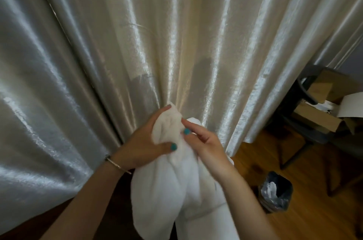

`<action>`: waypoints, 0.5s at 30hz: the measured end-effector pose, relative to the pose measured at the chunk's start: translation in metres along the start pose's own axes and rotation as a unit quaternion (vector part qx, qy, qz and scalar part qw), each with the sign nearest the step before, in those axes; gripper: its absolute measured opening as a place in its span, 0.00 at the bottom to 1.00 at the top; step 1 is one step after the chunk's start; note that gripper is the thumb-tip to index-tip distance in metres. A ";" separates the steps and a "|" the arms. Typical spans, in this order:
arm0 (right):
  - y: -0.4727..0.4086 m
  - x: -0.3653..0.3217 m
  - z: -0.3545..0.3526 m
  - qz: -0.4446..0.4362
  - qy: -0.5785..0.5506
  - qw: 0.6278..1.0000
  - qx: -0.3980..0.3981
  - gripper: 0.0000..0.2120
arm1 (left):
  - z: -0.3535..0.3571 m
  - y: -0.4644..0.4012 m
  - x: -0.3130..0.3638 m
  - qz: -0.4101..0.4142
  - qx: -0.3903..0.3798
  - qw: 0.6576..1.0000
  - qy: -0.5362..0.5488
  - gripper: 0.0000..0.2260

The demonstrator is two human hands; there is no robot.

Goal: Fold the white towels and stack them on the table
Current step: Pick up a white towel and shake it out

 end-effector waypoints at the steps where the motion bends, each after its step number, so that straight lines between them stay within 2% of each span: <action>1: -0.005 0.000 -0.023 -0.013 0.052 0.997 0.050 0.11 | -0.016 -0.004 0.001 0.012 0.040 0.999 -0.030 0.37; 3: -0.011 0.015 -0.094 -0.004 0.159 0.962 0.220 0.12 | -0.055 -0.007 0.003 0.013 0.164 0.983 -0.086 0.29; 4: -0.009 0.033 -0.126 0.040 0.217 0.930 0.292 0.18 | -0.076 -0.006 0.008 0.014 0.241 0.964 -0.110 0.28; 5: -0.005 0.051 -0.147 0.106 0.266 0.903 0.322 0.28 | -0.096 -0.004 0.015 0.018 0.318 0.939 -0.129 0.28; 7: 0.001 0.099 -0.164 0.229 0.311 0.873 0.298 0.45 | -0.124 0.004 0.032 0.036 0.431 0.890 -0.144 0.30; 9: 0.003 0.129 -0.154 0.278 0.286 0.881 0.257 0.52 | -0.136 0.010 0.050 0.068 0.484 0.858 -0.158 0.32; 12: -0.011 0.151 -0.135 0.275 0.193 0.915 0.223 0.47 | -0.137 0.016 0.076 0.105 0.496 0.834 -0.217 0.33; 14: -0.024 0.157 -0.136 0.276 0.226 0.909 0.214 0.33 | -0.131 0.006 0.078 0.069 0.448 0.844 -0.287 0.33; 15: -0.028 0.151 -0.140 0.266 0.259 0.901 0.225 0.24 | -0.126 -0.004 0.072 0.045 0.409 0.860 -0.302 0.33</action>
Point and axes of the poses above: each hand's wrist, its own y-axis away from the middle knuckle, its own z-axis out of the palm, x = y × z, the point moved 8 cm from there along -y, towards the middle knuckle, and after that the axes turned 5 degrees about x, right-handed, at the moved point
